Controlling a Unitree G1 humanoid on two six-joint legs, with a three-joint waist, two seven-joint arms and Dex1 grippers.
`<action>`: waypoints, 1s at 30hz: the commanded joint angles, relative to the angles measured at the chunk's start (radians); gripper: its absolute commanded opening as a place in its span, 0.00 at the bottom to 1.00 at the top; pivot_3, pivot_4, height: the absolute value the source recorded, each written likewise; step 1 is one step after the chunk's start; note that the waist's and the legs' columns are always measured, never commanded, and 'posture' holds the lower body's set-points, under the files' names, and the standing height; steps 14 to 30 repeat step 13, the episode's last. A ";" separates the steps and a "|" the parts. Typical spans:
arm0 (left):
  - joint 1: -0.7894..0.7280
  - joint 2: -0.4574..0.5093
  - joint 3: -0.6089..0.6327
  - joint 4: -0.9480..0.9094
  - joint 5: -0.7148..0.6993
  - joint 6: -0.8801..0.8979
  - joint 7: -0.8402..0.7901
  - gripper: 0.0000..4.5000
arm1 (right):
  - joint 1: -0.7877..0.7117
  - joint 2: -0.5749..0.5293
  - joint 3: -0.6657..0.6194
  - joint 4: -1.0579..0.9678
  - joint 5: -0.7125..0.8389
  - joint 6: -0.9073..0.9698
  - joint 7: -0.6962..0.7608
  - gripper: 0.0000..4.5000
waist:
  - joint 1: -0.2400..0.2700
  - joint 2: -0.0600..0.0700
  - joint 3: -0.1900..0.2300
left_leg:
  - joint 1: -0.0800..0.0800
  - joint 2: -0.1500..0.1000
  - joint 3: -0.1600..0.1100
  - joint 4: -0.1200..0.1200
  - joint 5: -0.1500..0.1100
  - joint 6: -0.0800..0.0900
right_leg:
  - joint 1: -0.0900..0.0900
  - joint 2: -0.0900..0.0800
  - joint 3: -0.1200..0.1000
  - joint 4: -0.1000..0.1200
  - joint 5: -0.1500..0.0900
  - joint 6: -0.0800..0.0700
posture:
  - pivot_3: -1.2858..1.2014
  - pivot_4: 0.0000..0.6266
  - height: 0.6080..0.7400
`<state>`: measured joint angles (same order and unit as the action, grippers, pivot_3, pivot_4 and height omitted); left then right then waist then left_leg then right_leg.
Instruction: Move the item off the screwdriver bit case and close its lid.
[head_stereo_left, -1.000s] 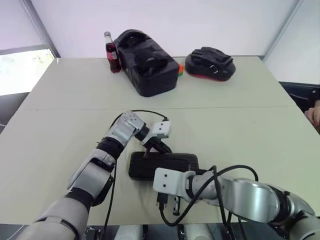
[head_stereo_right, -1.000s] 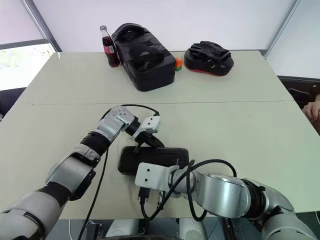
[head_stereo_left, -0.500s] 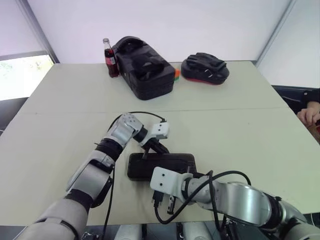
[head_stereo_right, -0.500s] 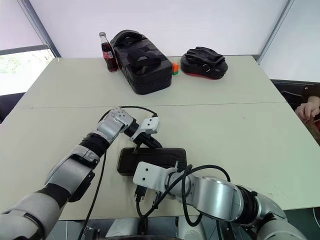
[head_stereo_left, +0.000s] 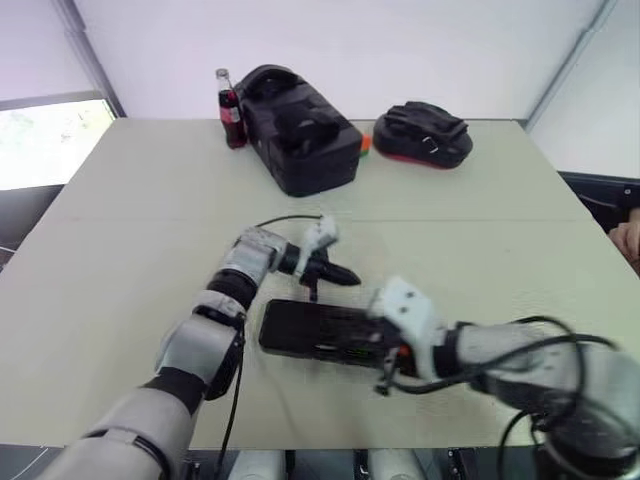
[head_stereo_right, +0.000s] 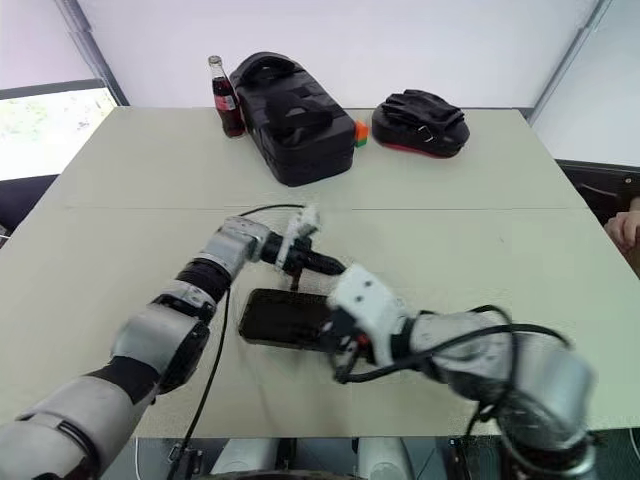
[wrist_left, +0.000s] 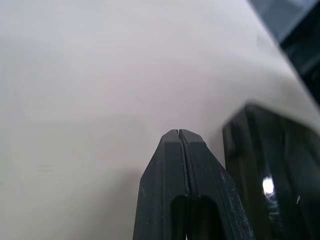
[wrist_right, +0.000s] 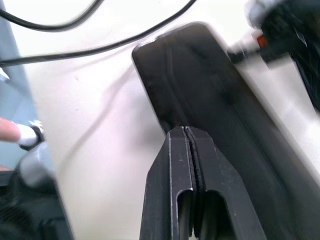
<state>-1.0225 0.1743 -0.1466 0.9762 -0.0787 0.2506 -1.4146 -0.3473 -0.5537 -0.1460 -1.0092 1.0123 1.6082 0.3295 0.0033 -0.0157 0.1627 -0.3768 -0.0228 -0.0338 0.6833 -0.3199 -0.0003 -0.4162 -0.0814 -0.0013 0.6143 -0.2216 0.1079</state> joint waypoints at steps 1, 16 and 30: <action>0.036 0.081 0.109 -0.241 -0.116 0.168 0.033 0.00 | 0.042 -0.153 -0.214 -0.014 0.184 -0.031 0.121 0.00 | 0.002 0.002 0.002 | 0.000 0.001 0.000 -0.001 0.000 0.000 | -0.001 0.001 0.000 0.001 -0.001 -0.002 | 0.52 0.24 1.00; 0.525 0.342 0.421 -1.115 -0.320 0.611 0.461 0.00 | 0.274 -0.405 -0.189 0.437 -0.306 -0.637 0.278 0.00 | -0.018 0.003 0.004 | -0.008 0.000 0.005 0.000 0.000 -0.001 | -0.011 -0.001 0.004 0.001 -0.001 -0.001 | 0.52 0.24 1.00; 0.525 0.342 0.421 -1.115 -0.320 0.611 0.461 0.00 | 0.274 -0.405 -0.189 0.437 -0.306 -0.637 0.278 0.00 | -0.018 0.003 0.004 | -0.008 0.000 0.005 0.000 0.000 -0.001 | -0.011 -0.001 0.004 0.001 -0.001 -0.001 | 0.52 0.24 1.00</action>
